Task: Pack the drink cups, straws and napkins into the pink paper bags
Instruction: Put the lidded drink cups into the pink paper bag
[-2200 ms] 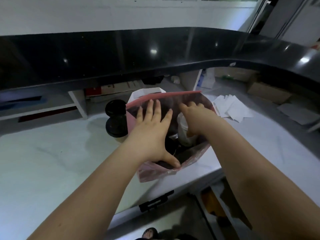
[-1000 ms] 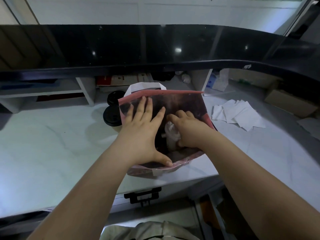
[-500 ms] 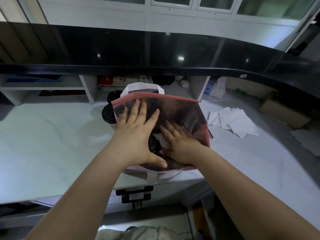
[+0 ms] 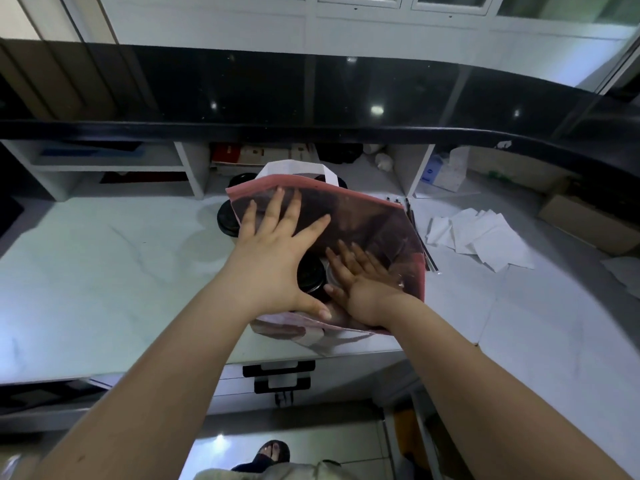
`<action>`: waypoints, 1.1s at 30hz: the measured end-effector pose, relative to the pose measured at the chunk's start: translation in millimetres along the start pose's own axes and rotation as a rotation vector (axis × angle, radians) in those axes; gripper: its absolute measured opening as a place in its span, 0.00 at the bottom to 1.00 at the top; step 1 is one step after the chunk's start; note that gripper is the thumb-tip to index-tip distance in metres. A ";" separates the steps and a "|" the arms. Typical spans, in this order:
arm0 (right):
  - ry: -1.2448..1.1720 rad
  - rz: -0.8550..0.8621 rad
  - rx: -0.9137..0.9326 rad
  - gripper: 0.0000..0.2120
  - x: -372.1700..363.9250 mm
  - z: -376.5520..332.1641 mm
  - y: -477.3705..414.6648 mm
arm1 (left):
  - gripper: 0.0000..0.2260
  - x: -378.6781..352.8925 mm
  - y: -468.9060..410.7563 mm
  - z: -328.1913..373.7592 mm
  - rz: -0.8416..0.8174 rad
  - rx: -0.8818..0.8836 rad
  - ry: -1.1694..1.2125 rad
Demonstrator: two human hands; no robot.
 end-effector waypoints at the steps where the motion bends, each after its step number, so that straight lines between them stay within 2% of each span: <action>1: -0.007 -0.012 -0.004 0.31 -0.3 0.4 -1.2 | 0.59 0.7 0.7 -0.8 -0.001 0.001 0.006; 5: -0.038 -0.061 -0.024 0.32 1.5 1.4 -5.6 | 0.54 4.6 1.1 -2.3 0.025 0.019 0.049; 9: -0.162 -0.054 -0.024 0.36 24.7 0.9 -6.7 | 0.43 9.9 -2.4 0.8 0.120 0.027 0.103; 12: -0.329 0.122 -0.031 0.35 60.9 -8.3 -2.0 | 0.34 18.0 -8.0 1.7 0.212 0.041 0.110; 18: -0.295 0.444 -0.052 0.18 109.1 -17.1 30.8 | 0.26 30.7 -19.5 8.4 0.235 0.073 0.171; 23: -0.253 0.688 -0.168 0.13 123.6 0.8 60.4 | 0.19 40.8 -33.4 38.4 0.287 0.040 0.282; 27: -0.151 0.750 -0.324 0.13 126.0 33.5 88.3 | 0.16 43.5 -55.9 76.4 0.311 -0.053 0.278; 33: -0.111 0.835 -0.629 0.14 112.1 74.3 145.9 | 0.17 34.1 -79.7 156.5 0.267 -0.261 0.317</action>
Point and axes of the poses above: each hand's wrist, its own y-axis away from the middle knuckle, its own x-axis out of the back of the hand, z = x × y, the point moved 2 cm from there along -y, towards the middle knuckle, and after that the axes turned 12 degrees about z, right-handed, at the moved point
